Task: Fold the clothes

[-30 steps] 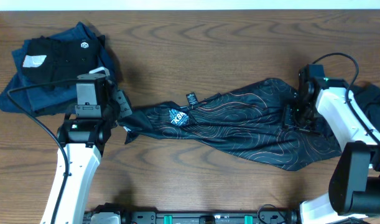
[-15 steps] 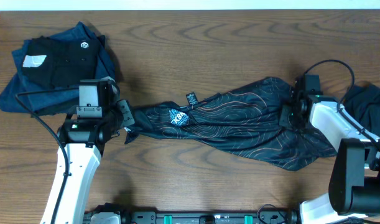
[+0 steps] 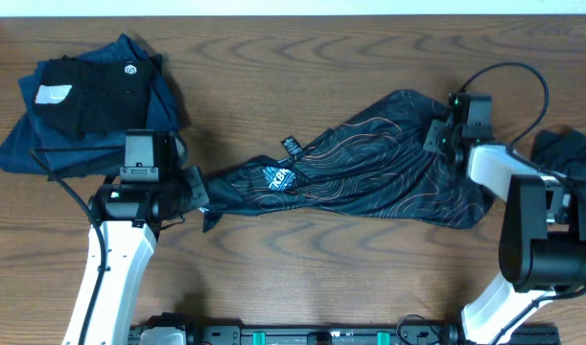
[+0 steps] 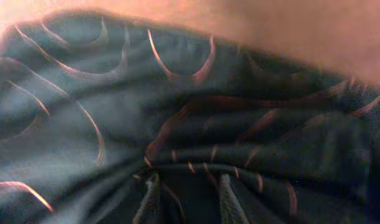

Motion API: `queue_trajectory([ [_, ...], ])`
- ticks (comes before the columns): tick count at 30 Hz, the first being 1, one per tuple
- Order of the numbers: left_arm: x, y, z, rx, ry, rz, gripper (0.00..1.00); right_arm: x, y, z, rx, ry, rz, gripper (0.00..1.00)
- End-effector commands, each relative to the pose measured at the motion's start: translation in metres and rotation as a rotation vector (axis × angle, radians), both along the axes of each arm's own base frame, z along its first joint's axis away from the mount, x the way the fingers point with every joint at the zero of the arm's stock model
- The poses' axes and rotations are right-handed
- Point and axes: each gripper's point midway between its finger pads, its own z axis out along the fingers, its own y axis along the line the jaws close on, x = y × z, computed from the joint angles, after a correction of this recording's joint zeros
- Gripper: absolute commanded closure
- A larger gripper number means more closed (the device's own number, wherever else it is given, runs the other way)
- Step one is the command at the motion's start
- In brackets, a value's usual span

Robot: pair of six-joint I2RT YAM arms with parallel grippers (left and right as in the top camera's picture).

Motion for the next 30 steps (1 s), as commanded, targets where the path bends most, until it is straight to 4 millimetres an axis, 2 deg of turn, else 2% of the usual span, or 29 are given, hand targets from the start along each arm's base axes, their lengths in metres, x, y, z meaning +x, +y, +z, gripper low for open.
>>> queue_trajectory([
  [1,-0.005,-0.004,-0.004,-0.027,0.025,-0.009,0.51,0.041,0.001,0.054,-0.024,-0.092,0.051,0.67],
  [2,-0.006,-0.004,-0.006,-0.029,0.033,-0.005,0.45,0.046,0.000,0.068,-0.033,-0.092,0.060,0.65],
  [5,-0.011,-0.004,-0.014,-0.029,0.067,-0.004,0.42,0.053,-0.002,0.108,-0.049,-0.061,0.081,0.53],
  [9,-0.013,-0.004,-0.029,-0.031,0.126,0.008,0.40,0.036,-0.001,0.139,-0.042,0.047,0.086,0.44],
  [13,-0.010,-0.004,-0.049,-0.028,0.197,0.009,0.38,0.002,0.000,0.146,-0.029,0.190,0.089,0.34],
  [20,0.004,-0.004,-0.099,-0.025,0.304,0.011,0.26,-0.049,0.002,0.146,-0.009,0.360,0.083,0.32],
  [23,0.001,-0.004,-0.121,-0.025,0.367,0.012,0.25,-0.067,0.003,0.146,-0.004,0.423,0.084,0.32],
  [26,-0.002,-0.014,-0.138,-0.082,0.421,0.000,0.25,-0.087,0.004,0.143,0.002,0.503,0.085,0.32],
  [27,-0.002,-0.019,-0.142,-0.111,0.431,-0.005,0.29,-0.092,0.005,0.142,0.004,0.527,0.086,0.31],
  [29,0.000,-0.033,-0.146,-0.193,0.437,-0.021,0.51,-0.101,0.005,0.140,0.007,0.562,0.088,0.31],
  [30,0.002,-0.040,-0.145,-0.238,0.432,-0.031,0.70,-0.105,0.006,0.140,0.008,0.579,0.088,0.31],
])
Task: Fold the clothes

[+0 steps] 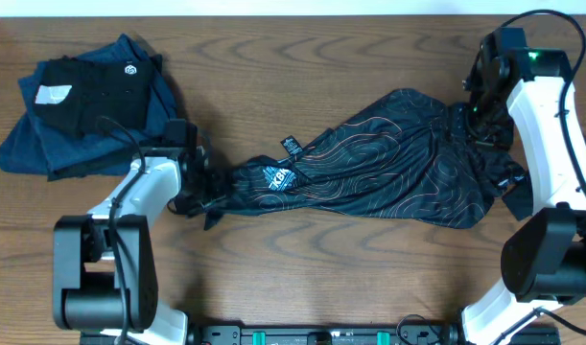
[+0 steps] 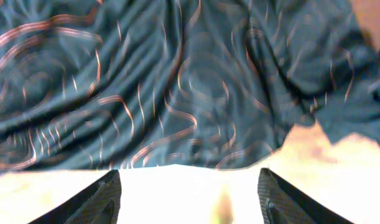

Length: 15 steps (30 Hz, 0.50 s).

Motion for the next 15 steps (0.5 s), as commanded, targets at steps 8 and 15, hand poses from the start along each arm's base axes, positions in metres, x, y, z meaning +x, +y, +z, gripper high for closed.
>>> queue_trajectory([
  [8,0.004,-0.060,0.043,-0.388,-0.062,-0.048,0.94,-0.033,0.002,-0.015,0.012,0.110,-0.005,0.32],
  [15,0.036,-0.062,0.148,-0.415,-0.397,-0.059,0.94,-0.072,0.010,-0.067,0.009,0.248,-0.034,0.31],
])
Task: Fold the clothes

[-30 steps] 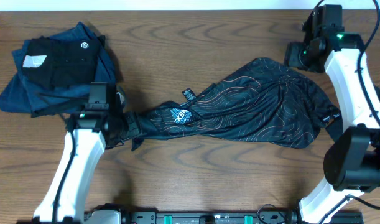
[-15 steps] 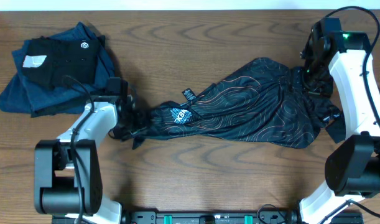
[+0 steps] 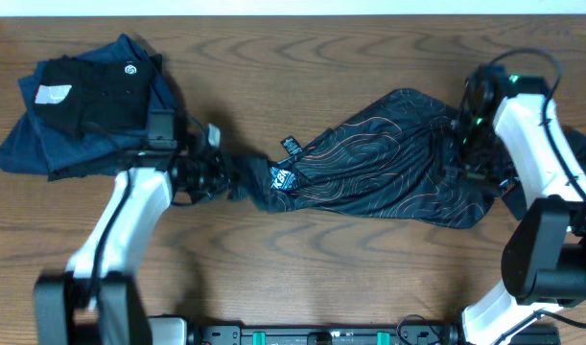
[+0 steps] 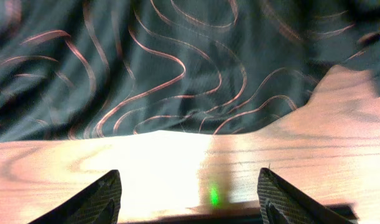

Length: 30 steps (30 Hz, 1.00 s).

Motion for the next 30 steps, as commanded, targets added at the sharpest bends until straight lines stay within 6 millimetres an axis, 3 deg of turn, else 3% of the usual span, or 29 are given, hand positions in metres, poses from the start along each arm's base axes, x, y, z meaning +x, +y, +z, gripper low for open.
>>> queue_trajectory([
  [1,0.014,-0.003,0.060,-0.040,-0.166,0.034,0.94,-0.015,0.005,-0.018,-0.004,0.030,-0.029,0.30],
  [6,0.010,0.011,0.086,0.028,-0.252,0.102,0.94,-0.012,0.003,-0.060,-0.023,-0.036,-0.044,0.28],
  [11,-0.001,0.012,0.080,0.038,-0.199,0.104,0.94,0.002,0.003,-0.099,-0.021,-0.174,-0.046,0.28],
  [13,-0.005,0.012,0.076,0.040,-0.175,0.103,0.94,0.004,0.004,-0.110,-0.011,-0.214,-0.053,0.45],
  [15,-0.008,0.012,0.074,0.042,-0.162,0.100,0.94,0.004,0.010,-0.115,0.021,-0.228,-0.054,0.90],
  [16,-0.009,0.012,0.074,0.043,-0.159,0.100,0.94,0.003,0.010,-0.115,0.021,-0.224,-0.054,0.99],
  [17,-0.009,0.012,0.074,0.048,-0.165,0.090,0.94,0.001,0.010,-0.112,0.020,-0.213,-0.053,0.99],
  [20,-0.009,0.015,0.075,0.075,-0.190,0.078,0.94,-0.005,0.010,-0.090,0.019,-0.177,-0.054,0.99],
  [23,-0.008,0.021,0.081,0.109,-0.224,0.099,0.94,-0.002,0.009,-0.048,0.025,-0.194,-0.041,0.99],
  [30,-0.002,0.025,0.121,0.101,-0.390,0.142,0.94,0.047,0.001,0.114,0.021,-0.550,-0.005,0.99],
])
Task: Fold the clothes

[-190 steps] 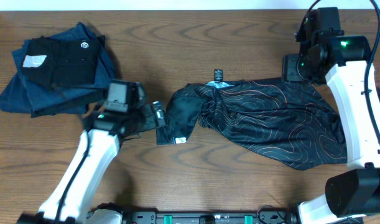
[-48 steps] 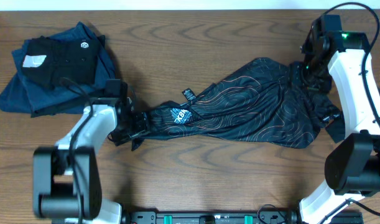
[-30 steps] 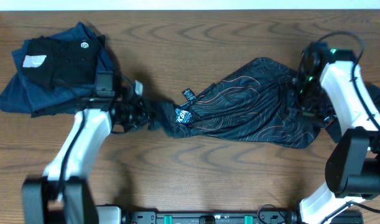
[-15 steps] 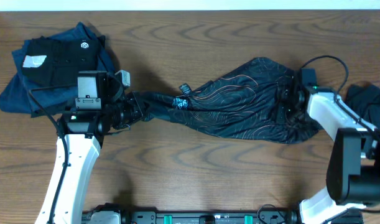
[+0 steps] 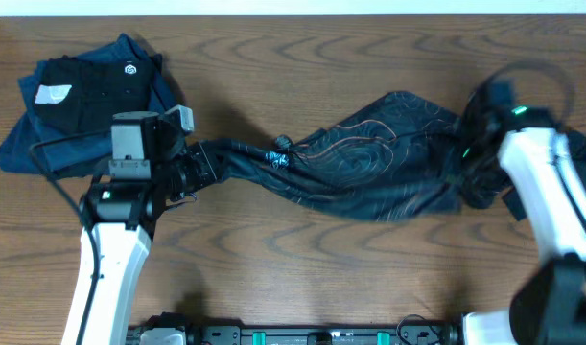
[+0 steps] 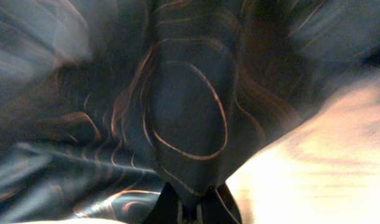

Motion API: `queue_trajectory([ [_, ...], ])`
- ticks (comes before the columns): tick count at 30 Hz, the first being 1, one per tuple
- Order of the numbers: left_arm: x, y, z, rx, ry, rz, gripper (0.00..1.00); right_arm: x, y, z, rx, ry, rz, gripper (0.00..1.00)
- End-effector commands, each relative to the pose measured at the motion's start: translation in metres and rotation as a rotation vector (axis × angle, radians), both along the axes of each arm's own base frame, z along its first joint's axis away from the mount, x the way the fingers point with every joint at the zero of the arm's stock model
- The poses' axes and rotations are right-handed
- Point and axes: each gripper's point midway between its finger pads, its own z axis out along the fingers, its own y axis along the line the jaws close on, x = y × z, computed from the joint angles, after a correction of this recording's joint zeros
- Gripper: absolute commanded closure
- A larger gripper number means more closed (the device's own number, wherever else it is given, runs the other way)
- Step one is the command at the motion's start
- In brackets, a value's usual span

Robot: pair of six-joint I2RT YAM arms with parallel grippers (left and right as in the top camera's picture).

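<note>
A dark garment with thin copper swirl lines [image 5: 369, 163] lies stretched across the middle of the wooden table [image 5: 273, 278]. Its left end is drawn into a narrow rope, and my left gripper [image 5: 199, 165] is shut on that end. At the garment's right end my right gripper [image 5: 468, 151] appears blurred. In the right wrist view the right gripper [image 6: 193, 208] is shut on a fold of the same fabric [image 6: 177, 112], which fills most of the frame.
A stack of folded dark blue and black clothes [image 5: 82, 96] sits at the back left, just behind my left arm. Another dark cloth [image 5: 582, 146] shows at the right edge, partly behind my right arm.
My right gripper was open over the garment's front edge and is now shut on fabric at its right end. The left end, bunched before, is now pulled out leftward into a taut strip.
At first my right gripper was buried in the garment's right end, with the left gripper at the left end. Then the right gripper stood open over the cloth, still open later near its front edge while the left end bunched inward. Now both grippers hold the stretched garment.
</note>
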Motion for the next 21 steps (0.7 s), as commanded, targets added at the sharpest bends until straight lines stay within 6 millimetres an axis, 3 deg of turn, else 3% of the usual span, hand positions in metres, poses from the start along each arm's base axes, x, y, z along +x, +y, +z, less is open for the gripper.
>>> queue_trajectory([
  [1,0.006,0.006,0.028,0.013,-0.117,0.038,0.94,0.027,-0.007,0.082,-0.025,-0.253,0.016,0.99],
  [5,0.023,0.023,0.053,0.041,-0.235,0.162,0.94,0.053,-0.010,0.121,-0.052,-0.409,0.029,0.99],
  [8,0.042,0.040,0.068,0.096,-0.329,0.246,0.94,0.071,-0.010,0.119,-0.057,-0.446,0.050,0.99],
  [11,0.062,0.047,0.075,0.114,-0.391,0.285,0.94,0.088,-0.009,0.098,-0.067,-0.417,0.095,0.99],
  [16,0.071,0.041,0.071,0.096,-0.394,0.253,0.94,0.064,-0.005,0.067,-0.036,-0.245,0.117,0.99],
  [21,0.057,0.040,0.100,0.124,-0.492,0.222,0.94,0.044,-0.008,0.091,-0.040,-0.267,0.105,0.99],
])
